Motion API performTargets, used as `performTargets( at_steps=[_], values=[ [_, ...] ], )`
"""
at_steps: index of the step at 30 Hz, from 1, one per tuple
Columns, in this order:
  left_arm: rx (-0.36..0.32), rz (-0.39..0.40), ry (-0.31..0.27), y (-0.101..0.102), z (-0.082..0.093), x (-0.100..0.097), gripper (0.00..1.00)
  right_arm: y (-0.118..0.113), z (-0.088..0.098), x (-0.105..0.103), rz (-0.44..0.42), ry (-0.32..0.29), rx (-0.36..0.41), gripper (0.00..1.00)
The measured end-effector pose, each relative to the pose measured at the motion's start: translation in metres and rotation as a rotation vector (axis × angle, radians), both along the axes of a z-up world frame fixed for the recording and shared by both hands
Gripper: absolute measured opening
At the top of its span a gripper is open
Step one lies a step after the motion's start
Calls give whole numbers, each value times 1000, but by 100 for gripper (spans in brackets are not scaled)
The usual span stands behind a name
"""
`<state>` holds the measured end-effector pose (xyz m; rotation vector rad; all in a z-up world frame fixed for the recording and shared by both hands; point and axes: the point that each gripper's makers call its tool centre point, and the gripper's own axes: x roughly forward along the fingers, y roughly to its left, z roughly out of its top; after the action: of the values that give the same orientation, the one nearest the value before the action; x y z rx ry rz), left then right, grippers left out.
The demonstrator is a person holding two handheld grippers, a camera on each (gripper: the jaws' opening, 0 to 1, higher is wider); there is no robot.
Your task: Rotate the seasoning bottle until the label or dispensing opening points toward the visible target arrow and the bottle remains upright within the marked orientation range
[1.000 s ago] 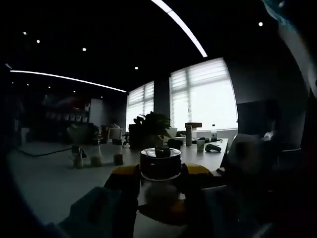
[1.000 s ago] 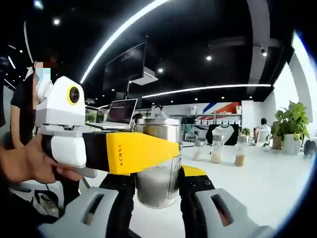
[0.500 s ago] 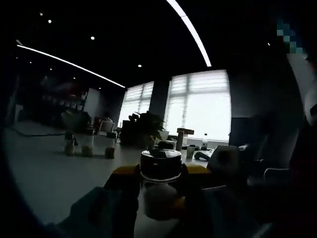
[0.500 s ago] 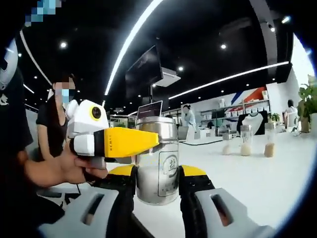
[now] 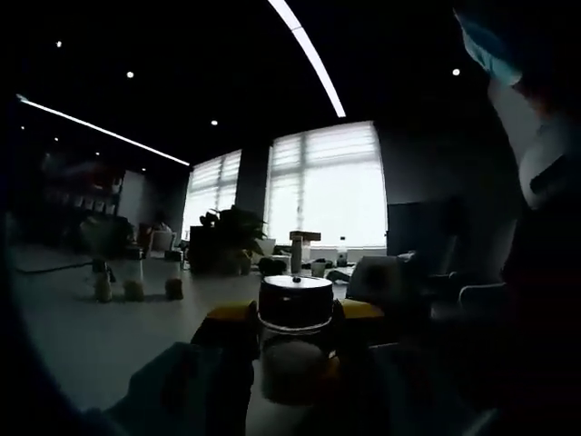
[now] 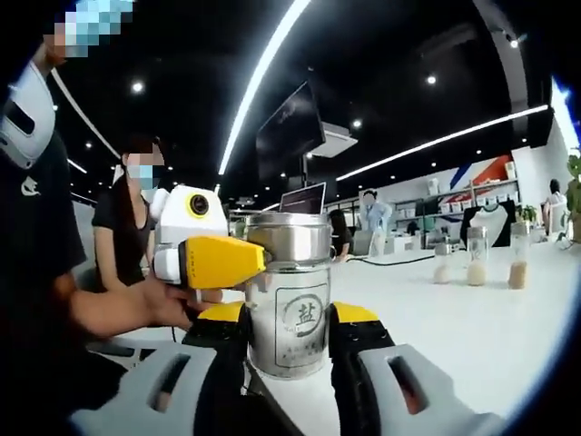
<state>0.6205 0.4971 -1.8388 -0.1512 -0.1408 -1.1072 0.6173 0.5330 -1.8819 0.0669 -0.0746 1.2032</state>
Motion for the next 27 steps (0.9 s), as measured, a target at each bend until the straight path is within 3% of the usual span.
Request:
performTargets(
  at_steps=[5, 9, 11, 20, 24, 27],
  values=[
    [-42, 11, 21, 0, 4, 3, 35, -1, 5, 3, -70, 5, 3, 32],
    [-70, 79, 31, 2, 10, 12, 35, -4, 11, 14, -190, -3, 14, 32],
    [-63, 111, 41, 3, 9, 16, 35, -4, 8, 20, -267, -24, -20, 32],
    [-21, 219, 28, 2, 5, 25, 37, -5, 7, 30, -431, -116, -92, 32],
    [-20, 255, 45, 3, 2, 29, 37, -4, 5, 32, -457, -118, -102, 32],
    [-10, 269, 46, 6, 1, 29, 37, -2, 3, 33, -427, -127, -106, 32]
  ],
)
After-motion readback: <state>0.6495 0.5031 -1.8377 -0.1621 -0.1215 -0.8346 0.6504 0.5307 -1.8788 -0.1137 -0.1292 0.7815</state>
